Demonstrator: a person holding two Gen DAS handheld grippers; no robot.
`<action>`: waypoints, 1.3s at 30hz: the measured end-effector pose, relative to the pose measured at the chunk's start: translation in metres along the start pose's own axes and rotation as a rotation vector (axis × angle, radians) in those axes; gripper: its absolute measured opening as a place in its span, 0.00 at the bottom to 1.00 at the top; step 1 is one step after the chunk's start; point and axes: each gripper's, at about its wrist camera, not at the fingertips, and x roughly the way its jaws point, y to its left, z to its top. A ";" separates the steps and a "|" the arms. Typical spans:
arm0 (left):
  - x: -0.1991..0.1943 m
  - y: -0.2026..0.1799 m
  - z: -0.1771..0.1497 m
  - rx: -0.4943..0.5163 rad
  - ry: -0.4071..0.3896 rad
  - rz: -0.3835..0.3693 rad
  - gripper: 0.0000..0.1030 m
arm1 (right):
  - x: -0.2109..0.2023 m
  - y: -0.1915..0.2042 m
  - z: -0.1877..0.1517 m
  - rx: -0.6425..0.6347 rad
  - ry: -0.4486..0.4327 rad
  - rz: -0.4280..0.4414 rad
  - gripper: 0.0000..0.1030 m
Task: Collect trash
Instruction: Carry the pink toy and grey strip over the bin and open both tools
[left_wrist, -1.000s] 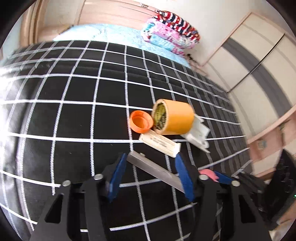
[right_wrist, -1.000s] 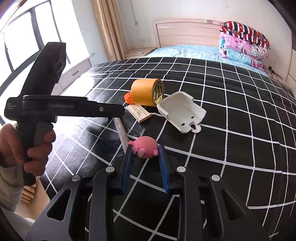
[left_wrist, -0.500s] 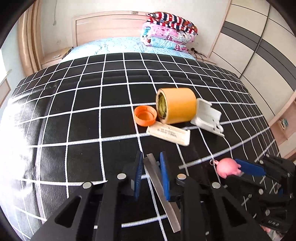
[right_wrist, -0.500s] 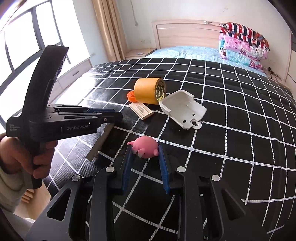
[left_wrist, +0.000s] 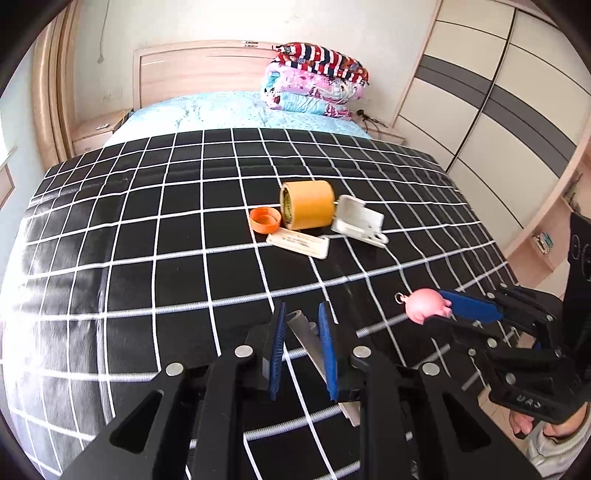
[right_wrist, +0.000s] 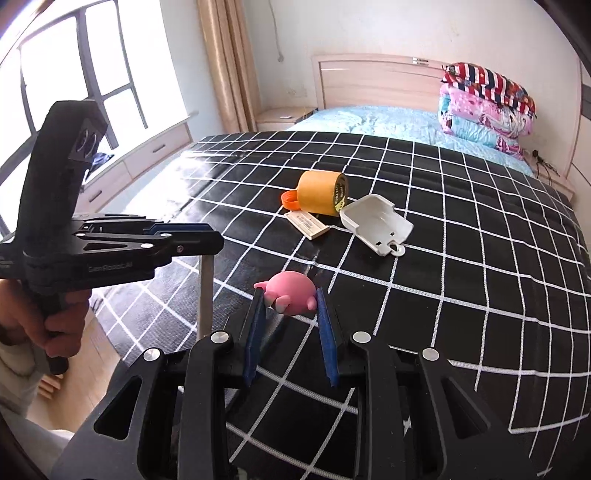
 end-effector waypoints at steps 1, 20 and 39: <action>-0.003 -0.002 -0.002 0.005 -0.002 -0.004 0.14 | -0.002 0.002 -0.001 -0.002 -0.001 -0.001 0.27; -0.057 -0.031 -0.036 0.032 -0.072 -0.097 0.05 | -0.044 0.022 -0.040 0.004 -0.032 -0.008 0.27; -0.036 -0.050 -0.131 0.065 0.051 -0.173 0.05 | -0.028 0.053 -0.126 -0.012 0.120 0.074 0.24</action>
